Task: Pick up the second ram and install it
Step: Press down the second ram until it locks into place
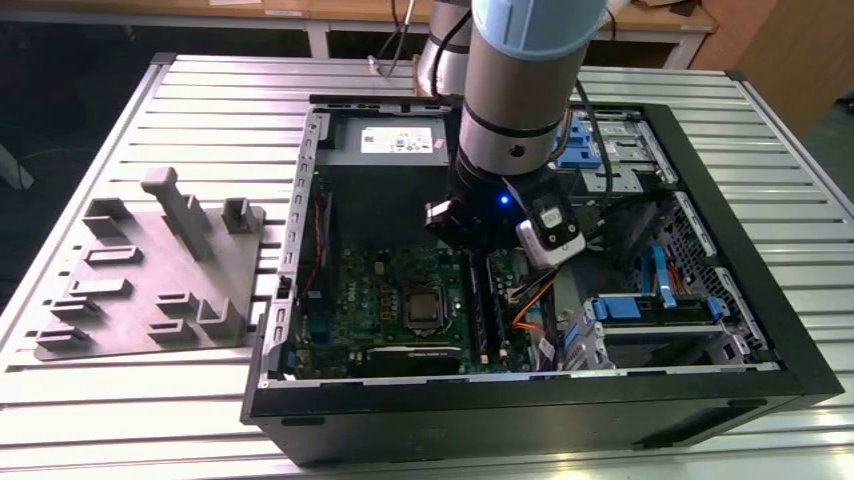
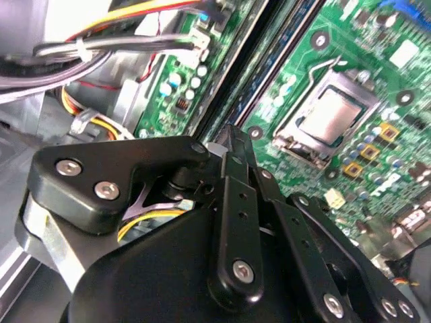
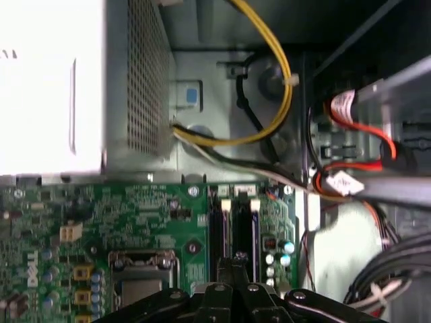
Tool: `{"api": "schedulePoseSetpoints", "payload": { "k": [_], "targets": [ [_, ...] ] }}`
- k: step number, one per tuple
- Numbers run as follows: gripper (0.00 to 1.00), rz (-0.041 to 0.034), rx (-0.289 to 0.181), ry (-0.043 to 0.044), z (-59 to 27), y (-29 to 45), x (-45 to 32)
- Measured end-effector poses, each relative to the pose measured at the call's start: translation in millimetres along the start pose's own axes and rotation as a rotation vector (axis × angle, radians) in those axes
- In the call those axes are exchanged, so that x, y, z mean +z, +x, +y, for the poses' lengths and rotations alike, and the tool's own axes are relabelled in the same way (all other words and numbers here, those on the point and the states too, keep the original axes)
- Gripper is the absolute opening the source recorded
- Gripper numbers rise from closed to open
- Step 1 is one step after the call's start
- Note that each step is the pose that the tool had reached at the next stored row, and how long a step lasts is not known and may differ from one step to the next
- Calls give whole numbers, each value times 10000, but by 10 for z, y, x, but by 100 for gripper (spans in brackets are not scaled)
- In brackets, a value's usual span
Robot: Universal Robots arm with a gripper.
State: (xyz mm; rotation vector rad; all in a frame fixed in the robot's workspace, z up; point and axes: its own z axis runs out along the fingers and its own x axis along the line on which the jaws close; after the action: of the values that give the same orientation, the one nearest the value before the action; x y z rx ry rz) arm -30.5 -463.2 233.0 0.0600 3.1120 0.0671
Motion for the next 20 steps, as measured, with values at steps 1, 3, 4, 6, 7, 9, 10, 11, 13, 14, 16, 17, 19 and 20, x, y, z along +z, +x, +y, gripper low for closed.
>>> {"api": "schedulePoseSetpoints", "payload": {
  "k": [1, 3, 4, 6, 7, 9, 10, 11, 13, 14, 16, 17, 19, 20],
  "targets": [
    [7, 0, 0, 2, -29, 0, -2],
    [7, -1, 1, 1, -94, 0, -4],
    [7, -2, 0, 0, -124, 2, -5],
    [7, -3, 1, 1, -185, 5, -8],
    [7, -4, 0, 0, -216, 5, -9],
    [7, -5, 0, 0, -268, 6, -11],
    [7, -4, 0, 3, -290, 5, -13],
    [7, -4, 0, 3, -311, 4, -14],
    [7, -5, 0, 3, -357, 2, -15],
    [7, -5, 0, 4, -383, 1, -16],
    [7, -4, -1, 8, -433, -1, -19],
    [7, -4, 0, 8, -453, -2, -20],
    [7, -5, 0, 8, -490, -3, -21],
    [7, -5, 0, 9, -506, -4, -21]
  ]
}}
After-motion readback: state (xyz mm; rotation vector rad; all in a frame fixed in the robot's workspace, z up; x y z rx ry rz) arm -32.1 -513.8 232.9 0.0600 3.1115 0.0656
